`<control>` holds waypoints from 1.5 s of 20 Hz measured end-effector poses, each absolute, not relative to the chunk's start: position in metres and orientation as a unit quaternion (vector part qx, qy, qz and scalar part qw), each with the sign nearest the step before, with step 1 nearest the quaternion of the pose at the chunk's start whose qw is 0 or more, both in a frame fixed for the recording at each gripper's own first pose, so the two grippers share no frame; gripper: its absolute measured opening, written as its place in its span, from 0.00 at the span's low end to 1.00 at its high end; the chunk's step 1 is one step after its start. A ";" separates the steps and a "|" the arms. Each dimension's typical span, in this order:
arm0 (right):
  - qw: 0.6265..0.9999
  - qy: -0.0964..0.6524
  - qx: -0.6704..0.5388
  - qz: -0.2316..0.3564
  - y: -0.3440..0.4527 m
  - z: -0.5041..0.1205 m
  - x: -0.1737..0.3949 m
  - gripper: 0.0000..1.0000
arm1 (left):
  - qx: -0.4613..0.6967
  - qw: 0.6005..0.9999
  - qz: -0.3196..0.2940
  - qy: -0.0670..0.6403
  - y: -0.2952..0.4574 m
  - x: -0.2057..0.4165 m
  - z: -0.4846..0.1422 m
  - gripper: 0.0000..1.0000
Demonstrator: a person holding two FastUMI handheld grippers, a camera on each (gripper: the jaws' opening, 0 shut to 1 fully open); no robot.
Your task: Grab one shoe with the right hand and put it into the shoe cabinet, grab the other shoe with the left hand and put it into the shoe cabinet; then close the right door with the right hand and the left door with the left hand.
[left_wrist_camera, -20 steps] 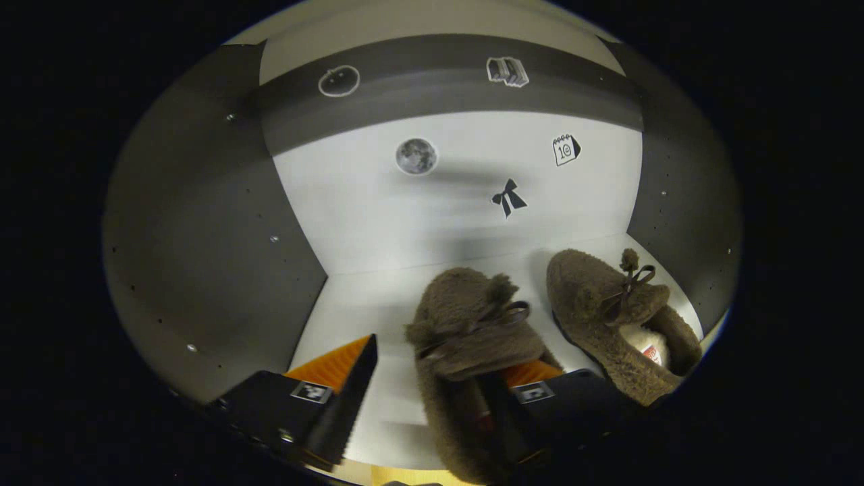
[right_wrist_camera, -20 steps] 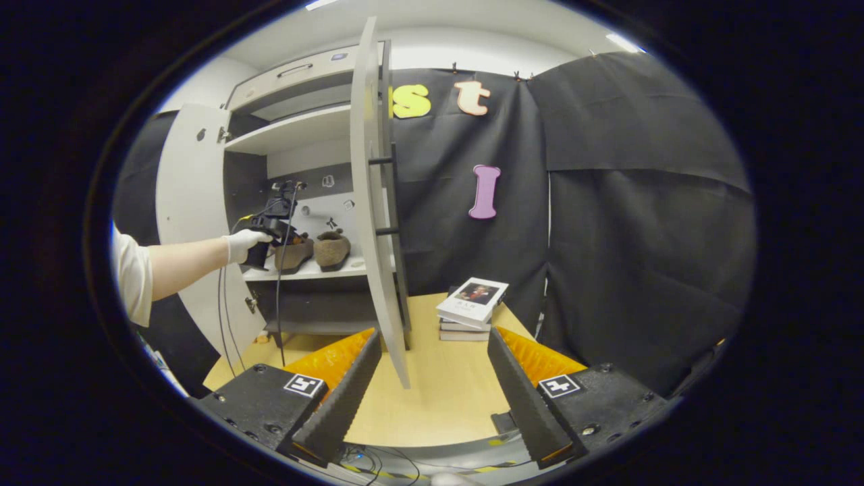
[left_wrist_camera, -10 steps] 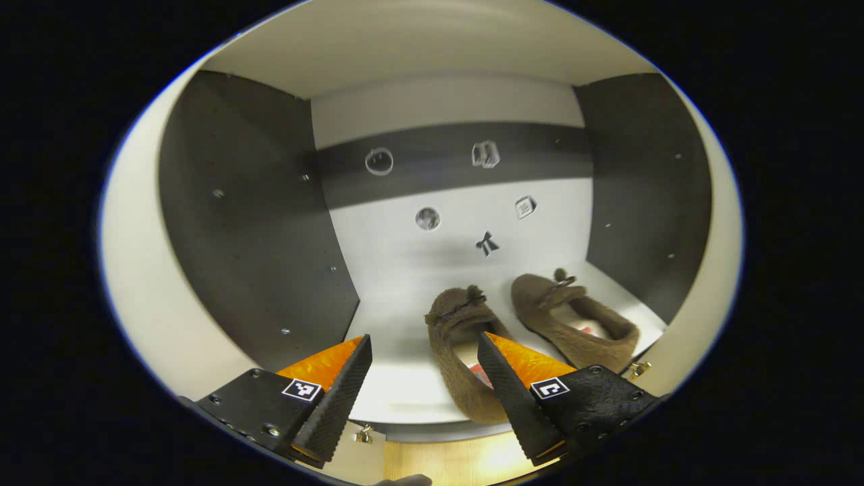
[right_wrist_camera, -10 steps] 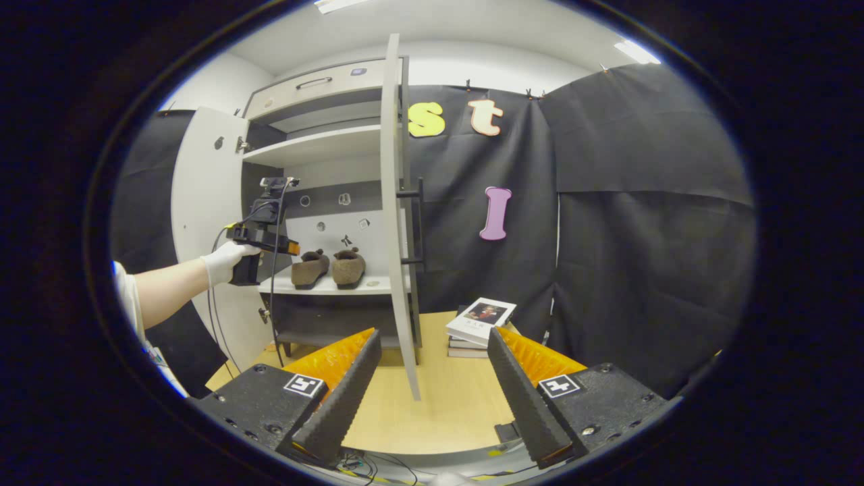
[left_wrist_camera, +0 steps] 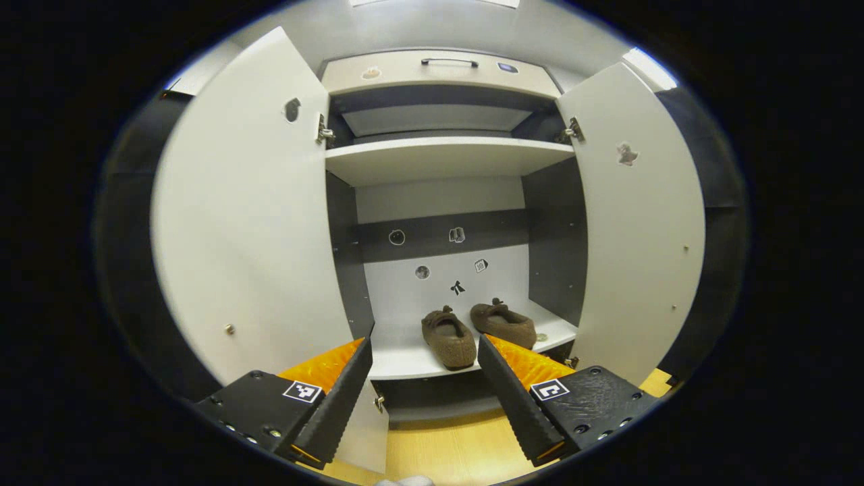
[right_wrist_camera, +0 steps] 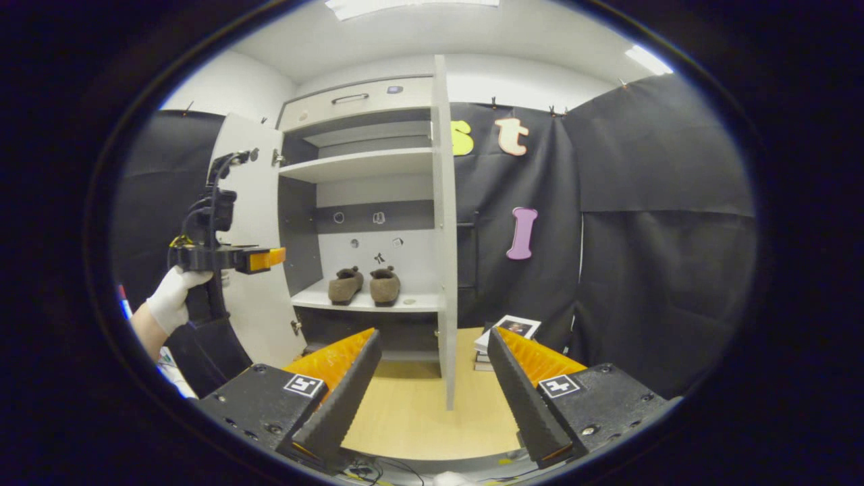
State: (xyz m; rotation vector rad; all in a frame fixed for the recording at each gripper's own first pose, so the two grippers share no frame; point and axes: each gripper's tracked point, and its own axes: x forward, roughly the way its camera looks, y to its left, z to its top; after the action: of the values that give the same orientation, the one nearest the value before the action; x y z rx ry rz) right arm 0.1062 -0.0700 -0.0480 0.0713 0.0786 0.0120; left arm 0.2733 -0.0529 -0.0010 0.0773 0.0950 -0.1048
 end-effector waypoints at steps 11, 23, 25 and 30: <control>0.999 0.028 0.017 0.006 -0.021 -0.041 0.065 1.00 | 0.017 1.000 -0.003 0.026 0.021 0.096 -0.025 0.96; 0.998 0.013 0.003 -0.061 -0.087 -0.020 0.101 1.00 | 0.013 0.999 -0.017 0.035 -0.002 0.034 -0.062 0.96; 0.997 0.008 0.005 -0.082 -0.122 -0.009 0.127 1.00 | 0.005 0.999 -0.020 0.034 -0.013 0.037 -0.060 0.96; 0.994 0.016 0.025 -0.104 -0.196 0.002 0.208 1.00 | 0.003 0.999 0.009 0.030 -0.031 0.046 -0.051 0.96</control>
State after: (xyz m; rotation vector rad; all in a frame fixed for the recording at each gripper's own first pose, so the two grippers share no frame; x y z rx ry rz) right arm 0.2078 -0.1960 0.0024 0.0505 0.0317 -0.2086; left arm 0.0465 -0.0313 -0.0509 0.0067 0.0608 0.0176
